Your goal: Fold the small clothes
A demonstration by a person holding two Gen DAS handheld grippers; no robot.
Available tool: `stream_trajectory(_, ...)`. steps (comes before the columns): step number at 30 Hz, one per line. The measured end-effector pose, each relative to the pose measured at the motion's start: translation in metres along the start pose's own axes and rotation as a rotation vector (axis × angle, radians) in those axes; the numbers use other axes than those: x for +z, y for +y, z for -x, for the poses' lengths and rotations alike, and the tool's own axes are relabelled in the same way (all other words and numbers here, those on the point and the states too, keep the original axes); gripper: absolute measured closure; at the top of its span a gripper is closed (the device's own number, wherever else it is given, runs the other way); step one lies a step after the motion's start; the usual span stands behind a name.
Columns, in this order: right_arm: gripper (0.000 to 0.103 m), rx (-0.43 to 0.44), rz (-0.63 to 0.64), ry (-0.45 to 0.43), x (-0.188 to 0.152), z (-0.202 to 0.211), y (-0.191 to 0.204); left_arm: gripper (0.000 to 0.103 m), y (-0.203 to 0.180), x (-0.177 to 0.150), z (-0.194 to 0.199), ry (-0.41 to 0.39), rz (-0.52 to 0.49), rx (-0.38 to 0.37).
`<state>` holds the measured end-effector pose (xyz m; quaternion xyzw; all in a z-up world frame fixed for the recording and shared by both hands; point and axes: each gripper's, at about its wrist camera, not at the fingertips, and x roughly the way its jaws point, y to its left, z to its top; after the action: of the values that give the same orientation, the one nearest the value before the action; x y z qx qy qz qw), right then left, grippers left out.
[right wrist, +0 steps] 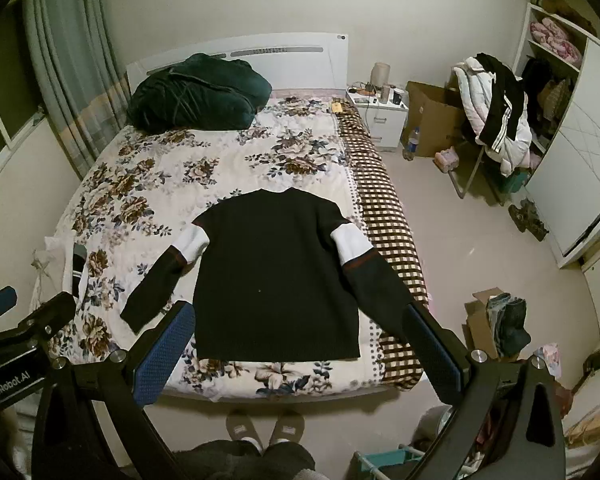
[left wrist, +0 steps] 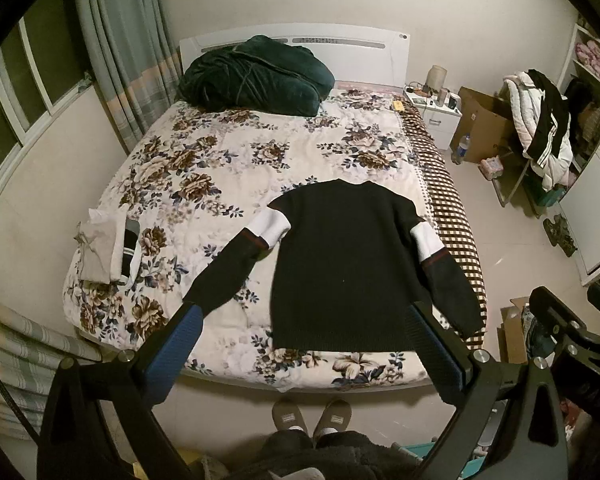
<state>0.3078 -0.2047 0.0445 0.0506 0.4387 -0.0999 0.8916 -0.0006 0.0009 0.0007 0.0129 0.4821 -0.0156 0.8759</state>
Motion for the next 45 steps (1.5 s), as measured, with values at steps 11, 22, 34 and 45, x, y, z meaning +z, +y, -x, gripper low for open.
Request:
stream_trajectory(11, 0.0, 0.002, 0.0, -0.009, 0.002, 0.006, 0.004, 0.0, 0.0, -0.001, 0.0, -0.005, 0.003, -0.001)
stream_trajectory(22, 0.0, 0.002, 0.0, -0.012, 0.003, 0.007, 0.004, 0.0, 0.0, -0.001, 0.001, -0.012, 0.003, -0.001)
stream_trajectory(34, 0.0, 0.002, 0.0, -0.016, 0.005, 0.01, 0.005, 0.0, 0.005, 0.015, 0.007, -0.018, 0.0, 0.001)
stream_trajectory(45, 0.0, 0.003, 0.003, -0.02, 0.019, 0.021, 0.012, 0.0, 0.006, 0.016, 0.007, -0.023, 0.0, 0.0)
